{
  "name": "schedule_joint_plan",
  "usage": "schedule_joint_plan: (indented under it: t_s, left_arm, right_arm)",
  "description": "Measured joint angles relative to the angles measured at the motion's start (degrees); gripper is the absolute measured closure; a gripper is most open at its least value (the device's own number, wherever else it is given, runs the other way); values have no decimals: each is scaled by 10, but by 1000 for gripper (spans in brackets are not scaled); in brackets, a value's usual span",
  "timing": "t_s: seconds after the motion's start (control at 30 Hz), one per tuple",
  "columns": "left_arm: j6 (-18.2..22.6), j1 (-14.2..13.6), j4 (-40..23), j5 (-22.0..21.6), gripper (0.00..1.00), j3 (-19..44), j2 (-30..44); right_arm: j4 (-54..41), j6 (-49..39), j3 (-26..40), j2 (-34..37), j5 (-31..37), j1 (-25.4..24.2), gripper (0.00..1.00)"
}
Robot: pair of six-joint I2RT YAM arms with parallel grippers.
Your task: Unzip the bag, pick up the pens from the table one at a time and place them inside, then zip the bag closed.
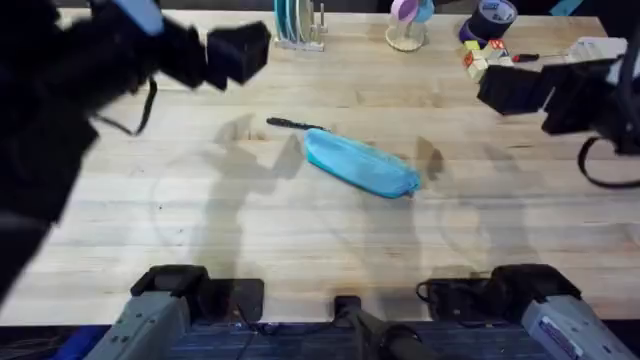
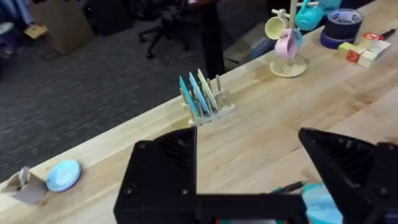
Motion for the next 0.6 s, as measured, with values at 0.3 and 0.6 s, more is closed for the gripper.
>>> schedule_joint_plan:
  t_s: [0.3, 0.6]
  left_arm:
    - [28, 0, -94, 60, 8, 93, 123]
    - [42, 0, -136, 155, 8, 93, 158]
  right_arm:
    - [-8, 0, 48, 57, -9, 0, 6]
    - [-1, 0, 48, 57, -10, 0, 6]
